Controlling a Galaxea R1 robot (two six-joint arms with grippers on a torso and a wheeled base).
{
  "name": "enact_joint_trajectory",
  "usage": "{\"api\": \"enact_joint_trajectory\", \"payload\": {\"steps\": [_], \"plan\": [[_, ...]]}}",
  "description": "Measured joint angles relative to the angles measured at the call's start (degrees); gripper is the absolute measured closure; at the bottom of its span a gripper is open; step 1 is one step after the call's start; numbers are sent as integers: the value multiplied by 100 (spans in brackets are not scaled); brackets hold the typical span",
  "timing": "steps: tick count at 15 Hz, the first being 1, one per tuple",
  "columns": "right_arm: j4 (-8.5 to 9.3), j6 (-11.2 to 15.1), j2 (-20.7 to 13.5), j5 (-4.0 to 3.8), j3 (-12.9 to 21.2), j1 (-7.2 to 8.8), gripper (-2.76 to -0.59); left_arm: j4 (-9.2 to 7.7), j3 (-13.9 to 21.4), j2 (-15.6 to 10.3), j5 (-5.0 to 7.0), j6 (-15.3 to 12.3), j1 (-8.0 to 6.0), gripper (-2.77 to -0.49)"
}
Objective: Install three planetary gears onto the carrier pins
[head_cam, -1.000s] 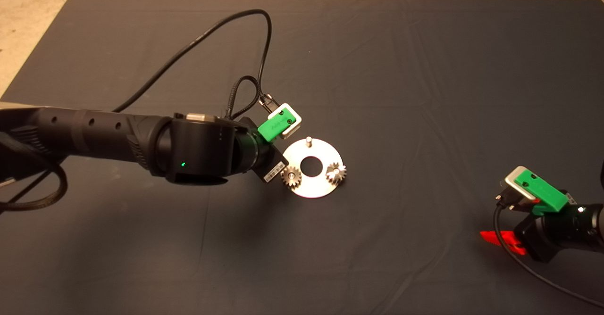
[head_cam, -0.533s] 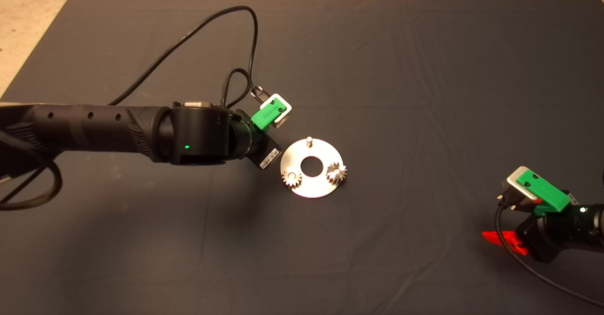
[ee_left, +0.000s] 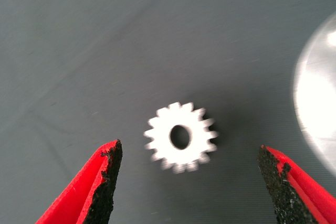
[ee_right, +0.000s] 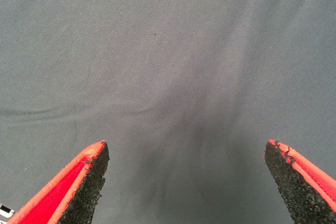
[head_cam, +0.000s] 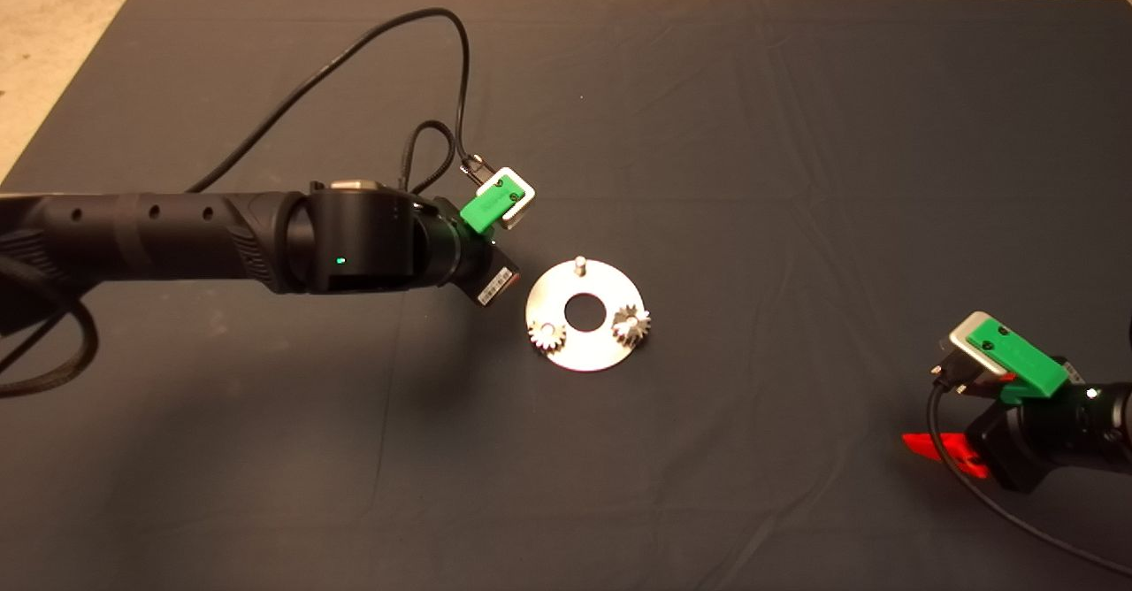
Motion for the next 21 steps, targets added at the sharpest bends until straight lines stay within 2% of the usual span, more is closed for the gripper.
{"api": "enact_joint_trajectory", "payload": {"steps": [3, 4, 9, 11, 13, 16, 18, 19, 21], "plan": [[0, 2, 0, 2, 0, 0, -220, 0, -30, -6, -7, 232, 0, -178], [0, 2, 0, 0, 0, 0, -220, -2, -57, 9, -50, 235, 1, -178], [0, 2, 5, 9, 0, 0, -220, 0, -102, -6, -71, 240, 4, -178], [-1, 2, 5, 7, 0, 0, -220, 2, -155, -2, -175, 240, 20, -178], [0, 1, 2, 5, 0, 0, -220, 0, -257, 6, -219, 240, 33, -178], [-1, 0, 2, 7, 0, 0, -220, 6, -351, 5, -383, 240, 61, -178], [-1, 0, -11, 0, 0, 0, -220, 2, -411, 9, -413, 299, 157, -178], [-1, 0, -9, -4, 0, 0, -220, 1, -411, 11, -451, 307, 160, -178], [-1, 0, -9, 2, 0, 0, -220, 2, -414, 5, -452, 310, 161, -178]]}}
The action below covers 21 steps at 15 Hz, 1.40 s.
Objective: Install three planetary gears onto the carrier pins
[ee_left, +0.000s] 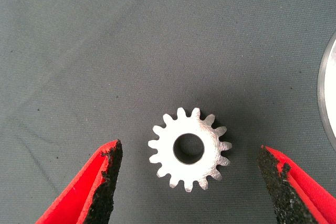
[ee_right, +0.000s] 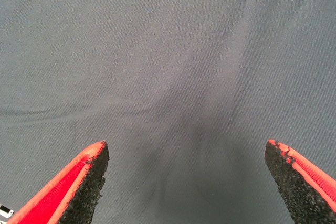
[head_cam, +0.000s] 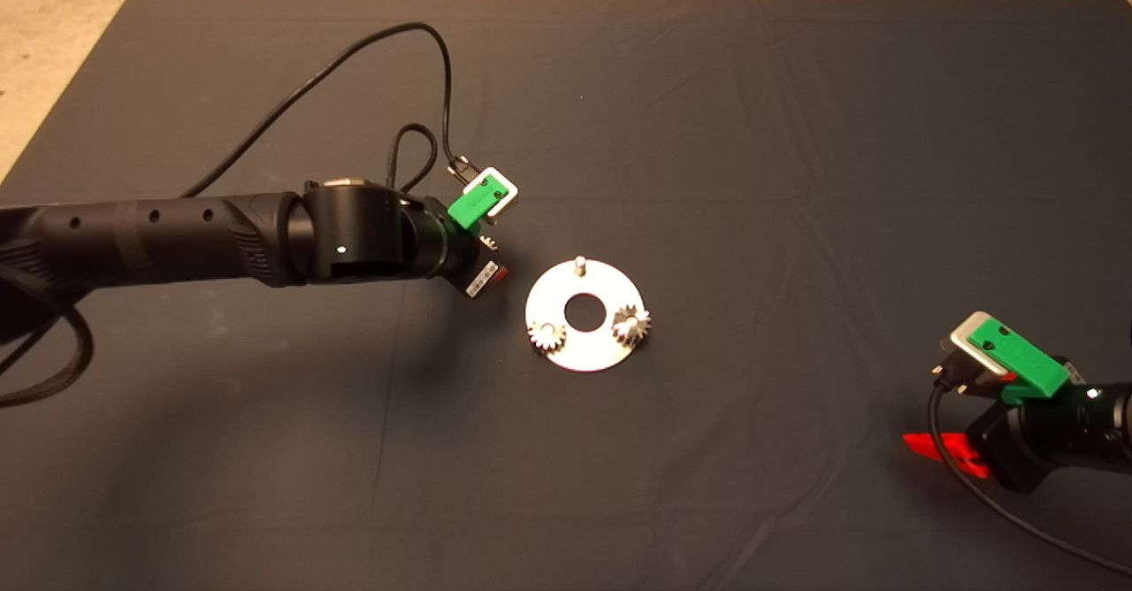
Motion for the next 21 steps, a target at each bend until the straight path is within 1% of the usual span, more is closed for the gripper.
{"api": "enact_joint_trajectory", "payload": {"steps": [3, 5, 6, 7, 8, 9, 11, 13, 14, 17, 18, 19, 20, 21], "plan": [[0, 0, 0, 0, 0, 0, -220, 1, -7, 1, -3, 13, -1, -178], [0, 0, -2, -2, 0, 0, -220, 11, -104, 1, -112, 15, 22, -178], [0, 0, 0, 0, 0, 1, -220, 6, -149, 1, -156, 15, 86, -178], [0, 0, 0, -2, 0, 2, -220, 6, -182, 1, -190, 18, 178, -178], [0, -2, -2, -2, 0, 2, -220, 0, -189, 4, -202, 19, 221, -178], [0, 0, 0, 2, 0, 2, -220, 3, -231, 4, -260, 30, 217, -178], [0, 0, -9, -2, 0, 0, -220, 6, -322, 4, -296, 159, 206, -178], [0, -2, -43, -9, 0, 0, -220, 6, -322, 4, -306, 186, 208, -177], [0, -1, -48, -6, 0, 0, -220, 6, -322, 4, -327, 187, 210, -172], [0, -1, -50, -9, 0, 0, -220, 6, -324, 4, -361, 205, 210, -169], [0, -1, -50, -9, 0, 0, -220, 4, -327, 6, -383, 205, 210, -158], [0, 0, -53, -9, 0, 0, -220, 4, -327, 6, -401, 205, 210, -154], [0, 0, -55, -9, 0, 0, -220, 4, -327, 6, -401, 206, 210, -149], [0, -2, -55, -9, 0, 0, -220, 4, -327, 6, -401, 207, 210, -140]]}}
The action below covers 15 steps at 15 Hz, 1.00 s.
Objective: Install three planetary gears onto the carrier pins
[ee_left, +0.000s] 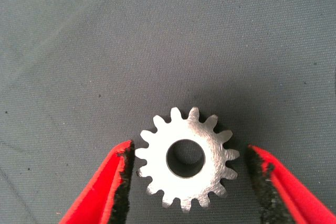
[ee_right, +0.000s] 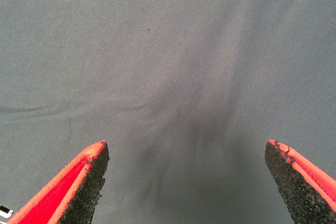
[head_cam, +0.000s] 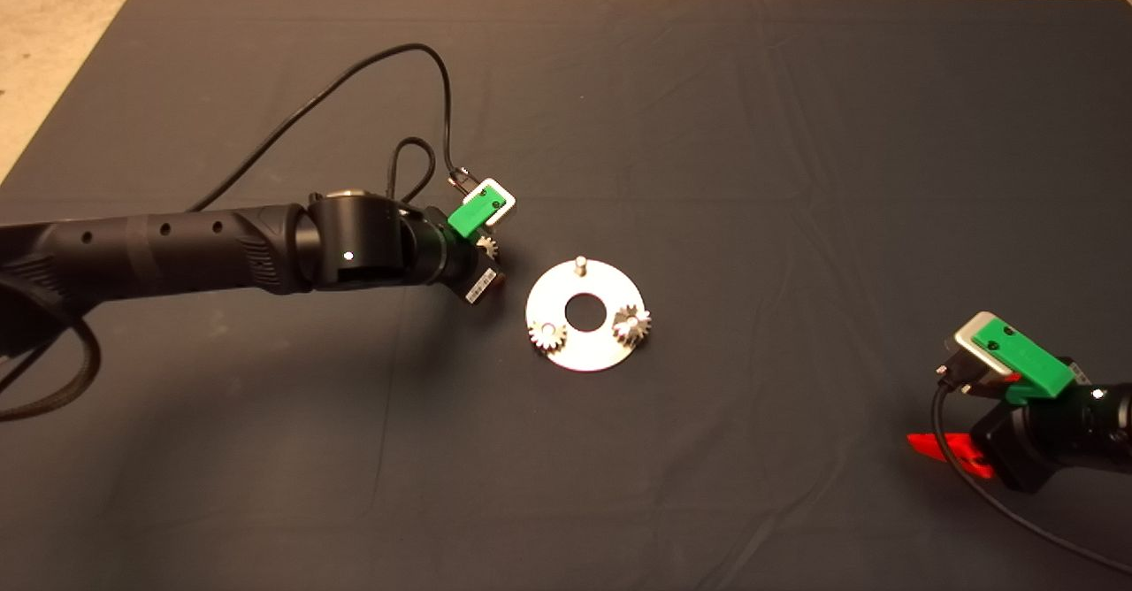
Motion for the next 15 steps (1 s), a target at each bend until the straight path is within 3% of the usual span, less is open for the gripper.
{"api": "enact_joint_trajectory", "payload": {"steps": [2, 5, 15], "plan": [[0, 2, -2, 0, 0, 0, -220, 0, 0, 0, -1, -1, 0, -137], [0, 1, -2, 0, 0, 0, -220, 2, -1, -2, 2, 1, 0, -114], [0, 2, -2, 1, 0, 0, -220, 2, -11, -5, 2, -1, -4, -96]]}}
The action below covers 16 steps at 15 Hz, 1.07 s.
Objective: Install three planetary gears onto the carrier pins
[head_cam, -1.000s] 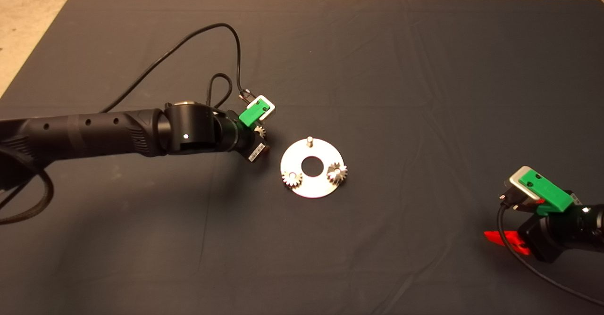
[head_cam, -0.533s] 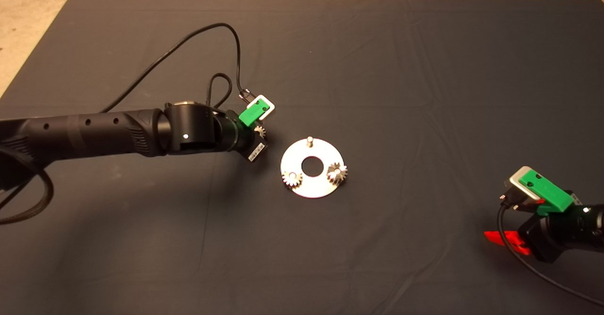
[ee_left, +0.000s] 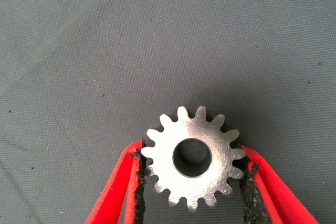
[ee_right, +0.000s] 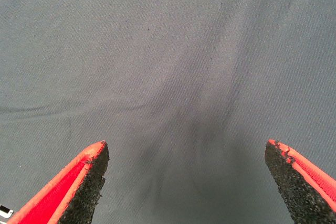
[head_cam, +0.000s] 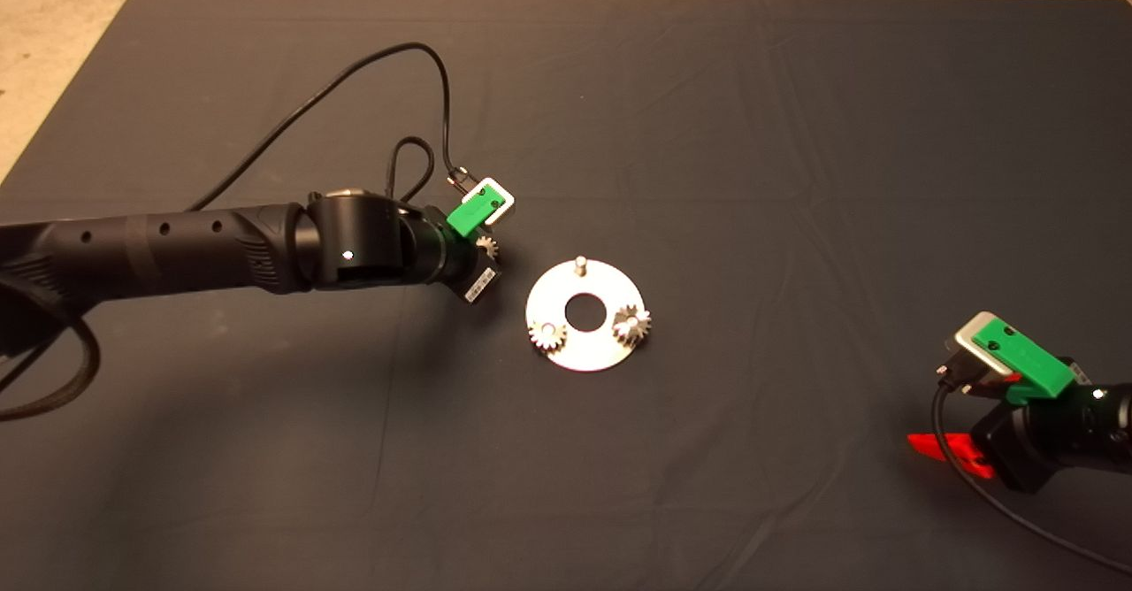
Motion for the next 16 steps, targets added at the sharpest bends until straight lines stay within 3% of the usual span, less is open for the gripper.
{"api": "enact_joint_trajectory", "payload": {"steps": [8, 12, 16], "plan": [[0, 0, -9, -6, 0, 0, -220, 0, 13, -12, -14, 1, 0, -81], [0, -2, -9, -9, 0, 0, -220, -33, 210, -50, 70, 3, -5, -71], [1, -1, -11, -9, 0, 0, -220, -44, 509, -69, 160, 2, -175, -63]]}}
